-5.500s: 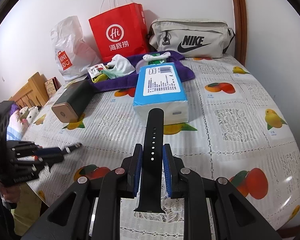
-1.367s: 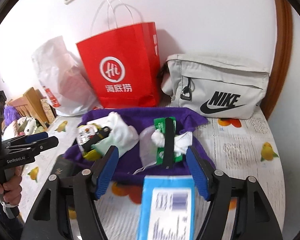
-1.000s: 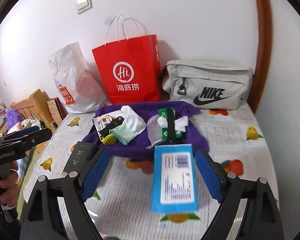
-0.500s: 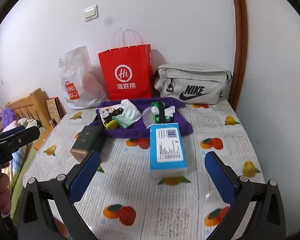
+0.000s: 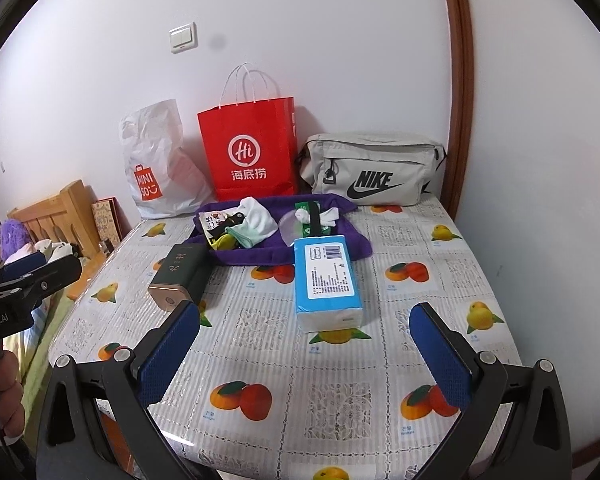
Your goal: Organize soft objects
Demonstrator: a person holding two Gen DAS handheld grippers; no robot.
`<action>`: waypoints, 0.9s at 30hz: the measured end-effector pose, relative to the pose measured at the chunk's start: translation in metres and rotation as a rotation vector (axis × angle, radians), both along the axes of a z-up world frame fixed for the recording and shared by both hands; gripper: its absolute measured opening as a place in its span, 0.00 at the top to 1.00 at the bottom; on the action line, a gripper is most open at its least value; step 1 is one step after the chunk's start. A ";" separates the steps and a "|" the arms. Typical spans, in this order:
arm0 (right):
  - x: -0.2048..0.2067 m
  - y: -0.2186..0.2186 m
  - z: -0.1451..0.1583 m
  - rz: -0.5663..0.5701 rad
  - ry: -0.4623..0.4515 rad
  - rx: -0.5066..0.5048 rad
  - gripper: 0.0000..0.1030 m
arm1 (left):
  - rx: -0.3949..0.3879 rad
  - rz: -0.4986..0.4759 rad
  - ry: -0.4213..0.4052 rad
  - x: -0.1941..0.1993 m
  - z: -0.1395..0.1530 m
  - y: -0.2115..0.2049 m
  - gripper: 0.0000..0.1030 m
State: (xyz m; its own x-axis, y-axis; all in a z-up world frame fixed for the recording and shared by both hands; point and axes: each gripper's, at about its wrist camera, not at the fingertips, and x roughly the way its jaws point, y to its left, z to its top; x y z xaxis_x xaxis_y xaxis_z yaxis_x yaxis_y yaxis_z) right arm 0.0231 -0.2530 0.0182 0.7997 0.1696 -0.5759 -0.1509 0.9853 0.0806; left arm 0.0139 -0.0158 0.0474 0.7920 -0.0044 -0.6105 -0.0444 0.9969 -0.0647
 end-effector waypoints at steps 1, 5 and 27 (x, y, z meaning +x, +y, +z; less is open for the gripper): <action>0.000 0.000 0.000 -0.001 0.001 -0.001 0.00 | 0.001 0.001 0.001 -0.001 0.000 0.000 0.04; -0.004 0.001 -0.001 0.001 0.002 -0.007 0.00 | -0.001 0.002 0.000 -0.004 -0.001 0.000 0.04; -0.010 0.003 0.001 -0.001 -0.007 -0.016 0.00 | 0.007 0.005 -0.002 -0.009 0.000 0.000 0.04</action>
State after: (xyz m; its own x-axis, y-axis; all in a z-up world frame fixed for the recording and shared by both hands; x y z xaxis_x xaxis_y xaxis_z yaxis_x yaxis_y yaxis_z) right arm 0.0130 -0.2499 0.0195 0.8037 0.1592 -0.5733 -0.1502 0.9866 0.0633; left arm 0.0048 -0.0159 0.0472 0.7932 0.0041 -0.6090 -0.0496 0.9971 -0.0579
